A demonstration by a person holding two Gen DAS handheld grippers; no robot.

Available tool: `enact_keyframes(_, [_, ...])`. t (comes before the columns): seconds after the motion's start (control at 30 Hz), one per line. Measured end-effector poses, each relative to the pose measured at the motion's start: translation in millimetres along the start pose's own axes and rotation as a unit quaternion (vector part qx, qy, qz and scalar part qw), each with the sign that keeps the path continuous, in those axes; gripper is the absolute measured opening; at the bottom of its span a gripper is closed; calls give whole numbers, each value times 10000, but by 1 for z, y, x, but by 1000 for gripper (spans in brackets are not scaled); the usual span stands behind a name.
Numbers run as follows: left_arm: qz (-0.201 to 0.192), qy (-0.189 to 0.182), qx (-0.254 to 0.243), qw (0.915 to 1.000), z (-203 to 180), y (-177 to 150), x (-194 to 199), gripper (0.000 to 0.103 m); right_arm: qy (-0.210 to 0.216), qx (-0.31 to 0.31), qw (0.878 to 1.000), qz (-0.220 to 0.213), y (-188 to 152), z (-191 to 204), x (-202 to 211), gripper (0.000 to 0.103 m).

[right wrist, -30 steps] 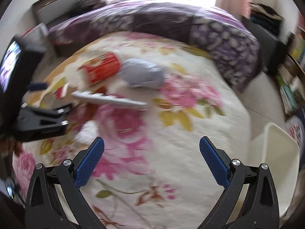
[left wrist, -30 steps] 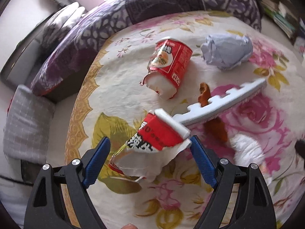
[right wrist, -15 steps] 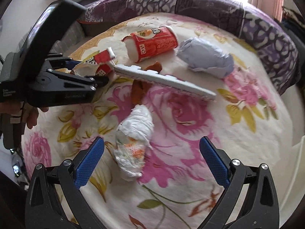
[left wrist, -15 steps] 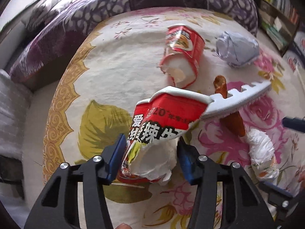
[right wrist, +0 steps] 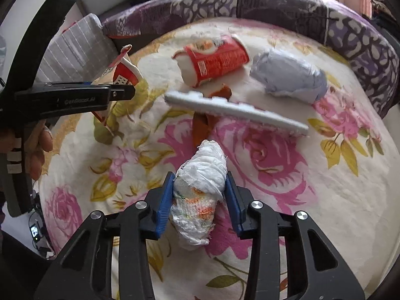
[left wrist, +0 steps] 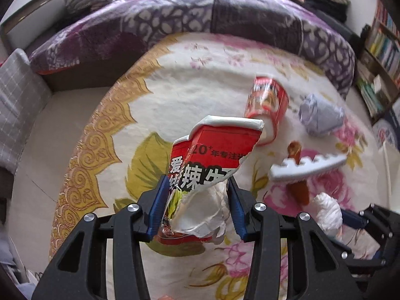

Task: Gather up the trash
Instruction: 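Grasp the white crumpled wrapper with the right gripper while the left lifts the bag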

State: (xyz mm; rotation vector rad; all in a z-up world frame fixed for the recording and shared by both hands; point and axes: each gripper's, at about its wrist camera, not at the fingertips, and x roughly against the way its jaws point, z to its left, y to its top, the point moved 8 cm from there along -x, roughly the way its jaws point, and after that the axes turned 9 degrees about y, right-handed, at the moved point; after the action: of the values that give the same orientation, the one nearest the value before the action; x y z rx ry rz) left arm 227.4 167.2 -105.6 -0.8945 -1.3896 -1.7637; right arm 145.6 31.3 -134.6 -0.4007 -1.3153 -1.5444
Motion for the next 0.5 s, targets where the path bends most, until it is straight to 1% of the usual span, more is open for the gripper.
enact_keyframes(0.1, [-153, 44, 233, 9996, -1, 8, 12, 46, -3, -60, 9996, -285, 11, 0, 17, 38])
enact_keyframes(0.13, [-209, 79, 319, 9992, -1, 10, 17, 46, -30, -149, 9989, -444, 16, -2, 27, 38])
enact_keyframes(0.2, [-311, 94, 455, 9984, -3, 14, 25, 46, -104, -261, 9979, -589, 21, -8, 35, 38])
enact_keyframes(0.37, [-594, 241, 725, 9953, -13, 18, 49, 46, -514, -487, 9912, -1118, 37, -27, 69, 38])
enact_keyframes(0.5, [-772, 379, 851, 9927, -23, 14, 64, 46, -767, -697, 9851, -1374, 42, -46, 89, 38])
